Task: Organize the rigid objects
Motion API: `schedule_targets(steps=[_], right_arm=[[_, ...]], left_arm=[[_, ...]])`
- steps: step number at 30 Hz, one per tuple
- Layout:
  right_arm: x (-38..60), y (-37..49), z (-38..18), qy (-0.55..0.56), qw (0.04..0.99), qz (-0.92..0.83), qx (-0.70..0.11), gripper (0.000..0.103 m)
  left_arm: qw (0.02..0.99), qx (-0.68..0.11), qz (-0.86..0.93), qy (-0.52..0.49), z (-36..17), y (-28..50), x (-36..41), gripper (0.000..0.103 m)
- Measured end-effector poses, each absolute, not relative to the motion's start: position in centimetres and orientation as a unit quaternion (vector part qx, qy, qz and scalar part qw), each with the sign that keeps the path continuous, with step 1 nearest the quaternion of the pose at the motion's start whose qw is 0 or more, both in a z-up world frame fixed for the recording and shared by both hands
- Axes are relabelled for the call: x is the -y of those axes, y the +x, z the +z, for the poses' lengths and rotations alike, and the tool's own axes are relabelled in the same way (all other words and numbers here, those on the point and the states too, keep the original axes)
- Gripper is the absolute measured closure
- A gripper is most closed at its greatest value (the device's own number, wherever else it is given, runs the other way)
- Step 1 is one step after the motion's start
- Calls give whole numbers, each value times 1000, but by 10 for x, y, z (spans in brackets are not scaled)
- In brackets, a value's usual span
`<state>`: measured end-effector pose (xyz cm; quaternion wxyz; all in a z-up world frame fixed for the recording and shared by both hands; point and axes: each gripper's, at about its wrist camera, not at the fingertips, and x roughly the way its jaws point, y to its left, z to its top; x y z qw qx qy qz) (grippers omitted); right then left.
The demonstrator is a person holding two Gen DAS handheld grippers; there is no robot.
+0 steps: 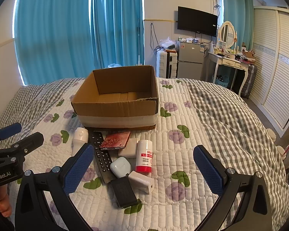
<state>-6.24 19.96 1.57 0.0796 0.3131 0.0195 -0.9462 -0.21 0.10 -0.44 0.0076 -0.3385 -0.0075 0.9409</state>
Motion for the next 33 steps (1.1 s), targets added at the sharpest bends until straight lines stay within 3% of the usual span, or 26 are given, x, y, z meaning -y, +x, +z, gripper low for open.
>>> schedule_targets(steps=[33], right_arm=[[-197,-65,14,323,82,-943,-18,0]], left_arm=[[7,13,939,-345,-7,-2,-1,15]])
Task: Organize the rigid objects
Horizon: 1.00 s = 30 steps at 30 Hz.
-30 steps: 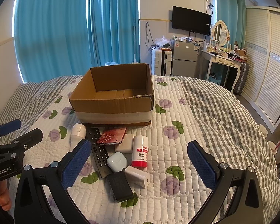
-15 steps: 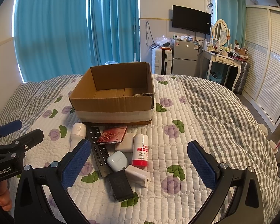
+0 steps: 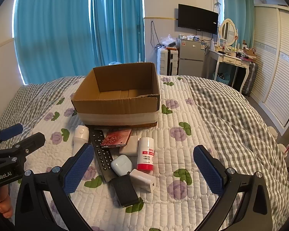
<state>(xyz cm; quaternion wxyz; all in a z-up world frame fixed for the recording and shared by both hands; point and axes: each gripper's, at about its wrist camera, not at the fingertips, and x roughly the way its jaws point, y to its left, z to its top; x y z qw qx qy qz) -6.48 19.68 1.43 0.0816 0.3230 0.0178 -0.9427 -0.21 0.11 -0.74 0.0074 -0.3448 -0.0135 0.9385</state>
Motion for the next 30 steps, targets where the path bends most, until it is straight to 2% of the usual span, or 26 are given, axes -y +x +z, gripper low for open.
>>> schedule_targets(steps=[15,26,30], right_arm=[[-198,-69,9,331,78,-940,-25,0],[-196,-83,-33,393,93,-914,-33,1],[-180,-86,-66,439,120,-889,-53,15]], left_arm=[[-2,14,933,-360,-16,-9,4,15],[-19,12,904,-428,-77,-40,14,15],[-17,23,893,-449,-93,-47,18,15]])
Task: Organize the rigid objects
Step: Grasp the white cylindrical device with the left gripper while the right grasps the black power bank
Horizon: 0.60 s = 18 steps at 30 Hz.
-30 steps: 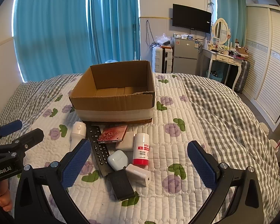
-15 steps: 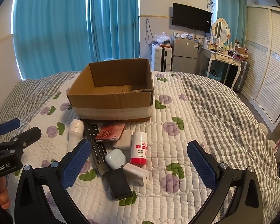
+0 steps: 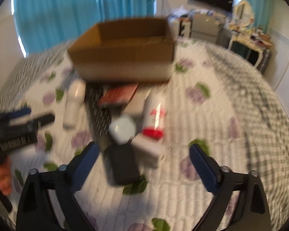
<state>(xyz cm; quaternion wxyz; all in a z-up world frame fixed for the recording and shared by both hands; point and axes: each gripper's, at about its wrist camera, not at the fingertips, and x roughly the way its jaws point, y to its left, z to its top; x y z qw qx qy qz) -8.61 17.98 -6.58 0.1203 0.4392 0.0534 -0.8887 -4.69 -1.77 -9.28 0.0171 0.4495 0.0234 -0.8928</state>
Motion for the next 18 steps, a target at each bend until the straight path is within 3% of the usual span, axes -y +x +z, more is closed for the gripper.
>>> schedule_targets(steps=[6,13,18], right_arm=[[-161,-93,-114,504,165,-846,-55,38],[-152,-108,-131,521,168,-834,-67,57],[-154,-108,-133,512,186,-836,-70,59]], left_arm=[[9,-17,-883,469,-110,-62,14,15],[6,-8,-877,481,-129,-82,5,15],[-7,16,-876,481,-138,-98,0,15]])
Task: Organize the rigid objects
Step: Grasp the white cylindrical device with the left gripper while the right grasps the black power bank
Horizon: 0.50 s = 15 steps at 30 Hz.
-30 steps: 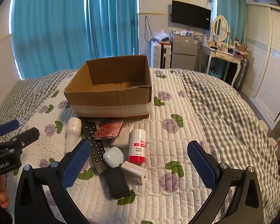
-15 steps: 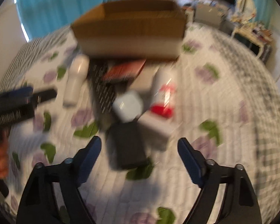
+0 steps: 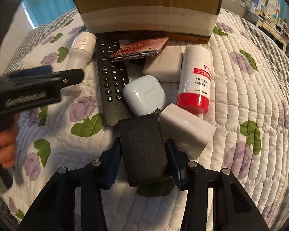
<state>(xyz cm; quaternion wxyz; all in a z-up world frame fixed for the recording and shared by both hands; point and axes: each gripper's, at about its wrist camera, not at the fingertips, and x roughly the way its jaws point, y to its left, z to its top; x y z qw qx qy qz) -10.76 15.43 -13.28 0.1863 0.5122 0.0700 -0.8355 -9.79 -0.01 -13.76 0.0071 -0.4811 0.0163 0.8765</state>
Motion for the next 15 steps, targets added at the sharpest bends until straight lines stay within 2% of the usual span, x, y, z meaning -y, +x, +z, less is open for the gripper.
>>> schedule_targets(steps=[9,12,15], right_arm=[[-171,-104,-125,515,205,-831,-41,62],[-171,-101,-123,515,206,-831,-48,62],[-168,-99,-122,516,207,-830,-48,62]], left_arm=[[26,-32,873,-486,-152,-121,-1,20],[36,-28,871,-489,-150,-125,-1,62],[44,-15,866,-498,-150,-127,2,64]])
